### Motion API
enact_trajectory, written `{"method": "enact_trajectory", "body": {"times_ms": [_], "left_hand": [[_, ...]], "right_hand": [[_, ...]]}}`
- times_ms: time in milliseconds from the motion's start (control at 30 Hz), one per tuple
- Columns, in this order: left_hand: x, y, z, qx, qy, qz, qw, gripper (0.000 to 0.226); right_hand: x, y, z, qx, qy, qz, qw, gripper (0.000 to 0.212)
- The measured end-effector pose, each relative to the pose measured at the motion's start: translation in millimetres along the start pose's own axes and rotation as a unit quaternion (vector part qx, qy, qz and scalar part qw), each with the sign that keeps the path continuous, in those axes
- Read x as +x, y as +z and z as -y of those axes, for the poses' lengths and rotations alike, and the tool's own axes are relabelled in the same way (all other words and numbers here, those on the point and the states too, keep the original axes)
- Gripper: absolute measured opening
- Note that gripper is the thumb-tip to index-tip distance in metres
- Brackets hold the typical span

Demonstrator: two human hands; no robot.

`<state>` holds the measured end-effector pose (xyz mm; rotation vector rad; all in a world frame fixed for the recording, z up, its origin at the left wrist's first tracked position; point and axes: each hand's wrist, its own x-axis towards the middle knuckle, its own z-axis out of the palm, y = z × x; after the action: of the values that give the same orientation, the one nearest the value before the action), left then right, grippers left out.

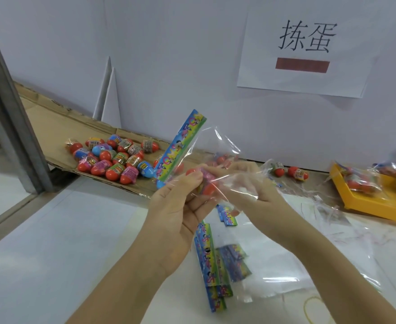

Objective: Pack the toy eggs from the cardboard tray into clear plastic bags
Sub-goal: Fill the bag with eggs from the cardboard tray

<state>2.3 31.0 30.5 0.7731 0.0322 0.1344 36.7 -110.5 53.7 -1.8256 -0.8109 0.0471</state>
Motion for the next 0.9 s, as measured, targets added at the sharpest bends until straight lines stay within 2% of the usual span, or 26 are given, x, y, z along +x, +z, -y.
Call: {"method": "enact_trajectory", "body": {"times_ms": [67, 167, 300, 333, 467, 567, 633, 700, 733, 800, 833, 900], "left_hand": [[-1.0, 2.1, -0.6, -0.018, -0.008, 0.007, 1.0, 0.014], [-2.2, 4.1, 0.3, -0.05, -0.005, 0.0, 0.999, 0.015], [-2.2, 6.6, 2.1, -0.112, -0.004, -0.043, 0.993, 0.013], [-2.8, 7.2, 2.6, -0.116, -0.007, -0.052, 0.992, 0.013], [-0.9, 6.9, 2.1, -0.136, -0.023, -0.115, 0.984, 0.017], [2.2, 4.6, -0.2, -0.142, -0.009, -0.153, 0.978, 0.013], [3.7, 2.6, -0.2, -0.145, 0.002, -0.151, 0.978, 0.014], [5.1, 0.3, 1.3, -0.144, 0.01, -0.144, 0.979, 0.013], [5.2, -0.5, 2.1, -0.139, 0.015, -0.14, 0.98, 0.013], [4.6, -1.2, 4.7, -0.121, 0.022, -0.128, 0.984, 0.014], [3.7, -1.2, 5.8, -0.11, 0.02, -0.123, 0.986, 0.014], [2.9, -1.1, 7.7, -0.102, 0.018, -0.119, 0.987, 0.014]], "right_hand": [[1.0, -1.2, -3.5, -0.005, 0.005, 0.002, 1.0, 0.027], [2.6, 3.0, -4.3, -0.033, 0.0, -0.033, 0.999, 0.03], [2.0, 9.0, -9.8, -0.031, 0.009, -0.145, 0.989, 0.013], [3.2, 10.0, -10.2, -0.021, 0.02, -0.152, 0.988, 0.01], [-0.2, 10.4, -1.7, 0.01, 0.036, -0.085, 0.996, 0.014], [7.7, 7.1, 3.2, -0.004, 0.099, -0.035, 0.994, 0.032], [14.8, 6.8, 2.3, 0.047, 0.172, -0.043, 0.983, 0.017], [4.8, 7.0, -2.7, 0.076, 0.156, -0.006, 0.985, 0.014], [0.3, 8.9, -5.6, 0.06, 0.132, 0.008, 0.989, 0.021], [-3.5, 9.1, -9.9, -0.002, 0.132, 0.007, 0.991, 0.032], [2.2, 9.0, -9.2, 0.003, 0.138, -0.006, 0.99, 0.033], [17.0, 16.7, -0.5, 0.099, 0.148, -0.058, 0.982, 0.038]]}}
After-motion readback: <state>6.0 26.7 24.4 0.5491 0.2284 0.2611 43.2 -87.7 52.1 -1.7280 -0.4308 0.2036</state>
